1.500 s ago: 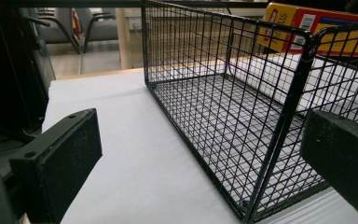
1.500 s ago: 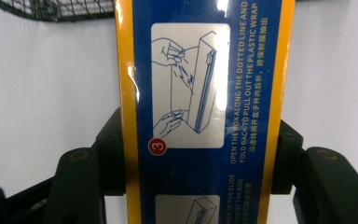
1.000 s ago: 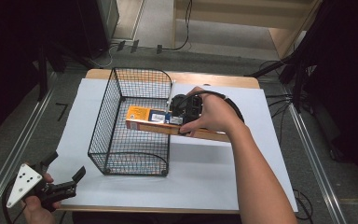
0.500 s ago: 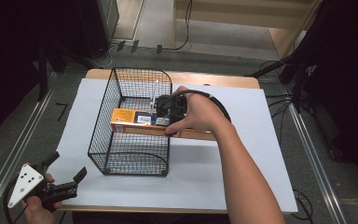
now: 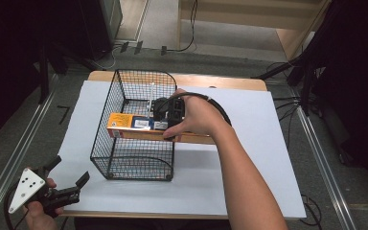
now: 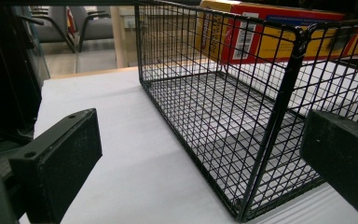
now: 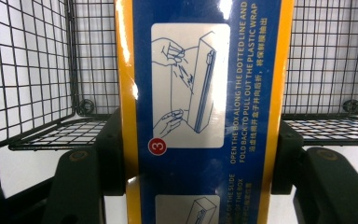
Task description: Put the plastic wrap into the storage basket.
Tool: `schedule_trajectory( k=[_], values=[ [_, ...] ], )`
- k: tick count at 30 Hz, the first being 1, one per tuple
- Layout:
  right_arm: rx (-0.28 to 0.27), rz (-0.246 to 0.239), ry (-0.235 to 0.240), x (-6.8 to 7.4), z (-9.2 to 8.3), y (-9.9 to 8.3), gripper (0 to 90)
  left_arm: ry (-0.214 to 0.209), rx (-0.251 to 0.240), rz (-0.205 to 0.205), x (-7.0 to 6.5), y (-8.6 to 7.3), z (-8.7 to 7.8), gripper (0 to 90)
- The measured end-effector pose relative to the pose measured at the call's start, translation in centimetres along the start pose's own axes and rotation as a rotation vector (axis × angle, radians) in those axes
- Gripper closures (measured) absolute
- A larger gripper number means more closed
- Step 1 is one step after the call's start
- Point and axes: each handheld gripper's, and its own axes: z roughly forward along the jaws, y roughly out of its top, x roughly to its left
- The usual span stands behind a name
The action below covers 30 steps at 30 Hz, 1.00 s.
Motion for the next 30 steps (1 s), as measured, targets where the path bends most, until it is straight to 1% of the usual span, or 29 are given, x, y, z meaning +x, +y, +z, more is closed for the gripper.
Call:
schedule_trajectory(
  k=[4,17,18,19,20,21,22,24,26,27,28,29,30],
  values=[
    [0.005,-0.007,0.0,-0.1,0.0,0.1,40.9,0.0,0.0,0.001,0.0,0.0,0.0,0.0],
    [0.004,0.005,0.007,-0.2,0.1,0.0,40.2,-0.001,-0.002,0.0,0.0,0.0,0.0,0.0],
    [0.006,0.012,0.005,-0.2,0.1,0.0,39.1,-0.001,-0.001,0.0,0.0,0.0,0.0,0.0],
    [-0.002,0.01,-0.001,-0.2,0.1,0.0,33.4,-0.001,-0.001,-0.001,0.0,0.0,0.0,0.0],
    [-0.018,0.015,-0.037,0.0,0.1,-0.1,16.3,-0.002,0.0,-0.001,0.0,0.0,0.0,0.0],
    [-0.018,0.015,-0.037,0.0,0.1,-0.1,16.3,-0.002,0.0,-0.001,0.0,0.0,0.0,0.0],
    [-0.021,0.063,-0.054,-0.2,-0.3,-0.3,7.0,-0.002,0.0,-0.001,0.0,0.0,0.0,0.0],
    [-0.028,0.077,-0.049,-0.4,-0.9,-0.9,5.1,-0.001,0.001,0.0,0.0,0.0,-0.1,0.0],
    [-0.033,0.085,-0.018,-0.7,-1.5,-1.7,4.6,0.001,0.001,-0.003,0.1,0.0,-0.1,0.0],
    [-0.033,0.085,-0.018,-0.7,-1.5,-1.7,4.6,0.001,0.001,-0.003,0.1,0.0,-0.1,0.0],
    [-0.042,0.099,-0.035,-0.7,-2.7,-2.5,6.1,0.002,0.003,-0.004,0.1,0.0,-0.1,0.0],
    [-0.038,0.096,-0.033,-0.7,-3.0,-2.7,7.2,0.002,0.003,-0.004,0.1,0.0,-0.1,0.0],
    [-0.022,0.092,-0.04,-0.6,-3.4,-3.0,7.4,0.001,0.005,-0.005,0.1,0.0,0.0,0.0]
  ],
)
